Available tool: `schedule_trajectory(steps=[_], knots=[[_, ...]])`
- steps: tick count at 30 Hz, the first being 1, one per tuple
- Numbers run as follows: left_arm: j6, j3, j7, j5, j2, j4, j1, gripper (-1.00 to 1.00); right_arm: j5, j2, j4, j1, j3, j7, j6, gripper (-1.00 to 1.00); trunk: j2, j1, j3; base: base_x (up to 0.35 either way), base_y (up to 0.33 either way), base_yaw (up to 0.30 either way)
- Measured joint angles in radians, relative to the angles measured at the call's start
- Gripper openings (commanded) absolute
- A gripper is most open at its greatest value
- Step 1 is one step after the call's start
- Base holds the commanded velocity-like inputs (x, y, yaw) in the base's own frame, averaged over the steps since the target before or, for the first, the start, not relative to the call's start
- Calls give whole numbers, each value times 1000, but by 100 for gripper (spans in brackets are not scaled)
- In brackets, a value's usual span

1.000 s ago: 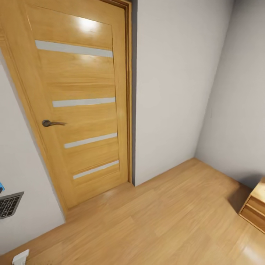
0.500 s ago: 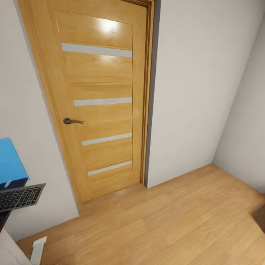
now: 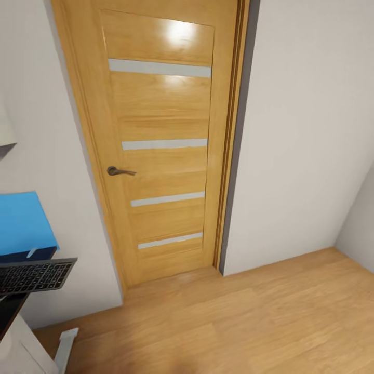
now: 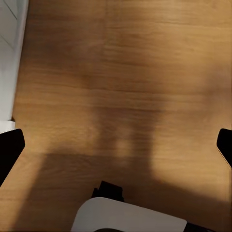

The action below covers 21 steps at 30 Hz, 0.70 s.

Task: In the bedroom, organize the workspace by keeping the computer under the desk, ensuring the monitor is on the desk, placing the keyboard on the desk next to the monitor, placing the mouse on the desk next to the keyboard, moving the folder from the swivel chair onto the desk next to the mouse, stacking the notebook on top of the folder with the pen on top of the notebook, and positioning the swivel chair next to the desk.

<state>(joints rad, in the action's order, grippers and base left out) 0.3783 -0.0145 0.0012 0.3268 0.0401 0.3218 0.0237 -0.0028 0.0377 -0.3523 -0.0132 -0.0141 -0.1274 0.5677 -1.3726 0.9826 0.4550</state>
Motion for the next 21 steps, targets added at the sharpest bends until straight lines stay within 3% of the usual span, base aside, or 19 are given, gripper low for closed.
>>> schedule_trajectory(steps=[10, 21], knots=[[0, 0, 0, 0, 0, 0, 0, 100, 0, 0, -2, 0, 0, 0, 0, 100, 0, 0, 1, 17, -36, 283], [-1, 0, 0, 1, 0, 0, 0, 100, 1, 0, -3, 0, -1, 0, 0, 100, 0, 0, 1, -172, 0, 288]])
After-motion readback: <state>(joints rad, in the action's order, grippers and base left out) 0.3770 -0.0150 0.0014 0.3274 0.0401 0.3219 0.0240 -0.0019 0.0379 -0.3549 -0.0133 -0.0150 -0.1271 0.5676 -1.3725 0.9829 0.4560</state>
